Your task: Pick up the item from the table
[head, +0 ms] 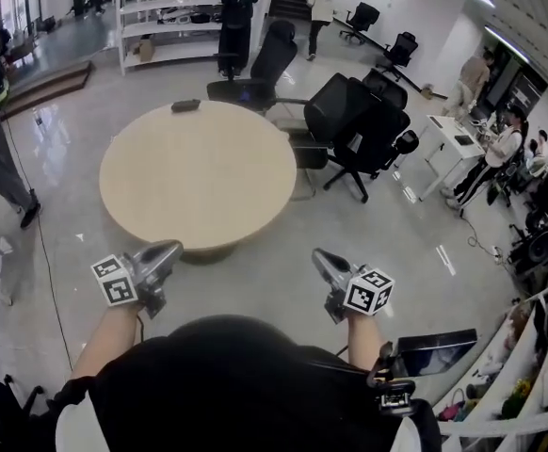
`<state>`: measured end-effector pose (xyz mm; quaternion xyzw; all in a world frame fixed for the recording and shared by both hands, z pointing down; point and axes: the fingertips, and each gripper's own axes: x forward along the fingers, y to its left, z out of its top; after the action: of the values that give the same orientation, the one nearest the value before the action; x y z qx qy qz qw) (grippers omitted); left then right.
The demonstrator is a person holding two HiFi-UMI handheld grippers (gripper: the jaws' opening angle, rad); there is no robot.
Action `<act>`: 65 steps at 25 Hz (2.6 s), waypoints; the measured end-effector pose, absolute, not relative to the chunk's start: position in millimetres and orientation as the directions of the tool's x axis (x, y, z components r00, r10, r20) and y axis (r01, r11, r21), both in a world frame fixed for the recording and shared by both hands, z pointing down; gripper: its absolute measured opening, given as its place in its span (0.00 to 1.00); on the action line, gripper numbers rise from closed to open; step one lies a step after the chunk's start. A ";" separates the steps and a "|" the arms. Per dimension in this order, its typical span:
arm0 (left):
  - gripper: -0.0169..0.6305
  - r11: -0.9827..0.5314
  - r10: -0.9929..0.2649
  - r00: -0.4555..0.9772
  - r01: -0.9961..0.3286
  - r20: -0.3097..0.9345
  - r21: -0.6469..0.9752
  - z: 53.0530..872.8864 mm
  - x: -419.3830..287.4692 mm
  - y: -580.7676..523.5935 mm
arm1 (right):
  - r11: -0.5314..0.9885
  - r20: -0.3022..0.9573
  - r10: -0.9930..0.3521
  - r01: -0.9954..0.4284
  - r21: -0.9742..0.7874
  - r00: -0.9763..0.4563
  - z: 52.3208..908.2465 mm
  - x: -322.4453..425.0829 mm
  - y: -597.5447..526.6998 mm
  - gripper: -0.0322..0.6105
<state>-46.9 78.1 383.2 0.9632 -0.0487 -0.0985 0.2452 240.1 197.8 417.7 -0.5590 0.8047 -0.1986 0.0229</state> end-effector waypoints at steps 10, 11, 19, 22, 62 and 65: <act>0.02 -0.848 -0.197 0.965 -0.081 -0.171 0.524 406.8 -40.2 -2.3 | 0.315 0.226 -0.884 -0.879 -0.358 -0.409 438.6 255.7 112.5 0.07; 0.02 -0.849 -0.191 0.965 -0.071 -0.178 0.524 409.0 -40.8 -16.9 | 0.315 0.228 -0.885 -0.882 -0.351 -0.406 438.7 253.4 98.0 0.07; 0.02 -0.870 -0.134 0.967 -0.010 -0.216 0.493 391.6 -60.1 -162.2 | 0.297 0.219 -0.905 -0.911 -0.286 -0.364 400.6 223.0 -29.6 0.07; 0.02 -0.874 -0.118 0.967 0.006 -0.224 0.486 388.0 -68.7 -209.1 | 0.284 0.211 -0.912 -0.913 -0.292 -0.352 394.4 212.8 -76.0 0.07; 0.02 -0.716 -0.494 0.867 -0.362 -0.068 0.597 463.3 -35.0 -417.5 | 0.667 0.263 -0.588 -0.643 -0.376 -0.764 491.6 211.2 -420.7 0.07; 0.02 -0.738 -0.473 0.876 -0.339 -0.090 0.584 452.6 -41.1 -440.3 | 0.649 0.288 -0.609 -0.673 -0.354 -0.739 481.9 206.9 -426.0 0.07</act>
<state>-41.1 -440.3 452.6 0.9249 -0.2195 -0.1167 0.2878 206.9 -426.0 481.9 -0.3539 0.9053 -0.2237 -0.0717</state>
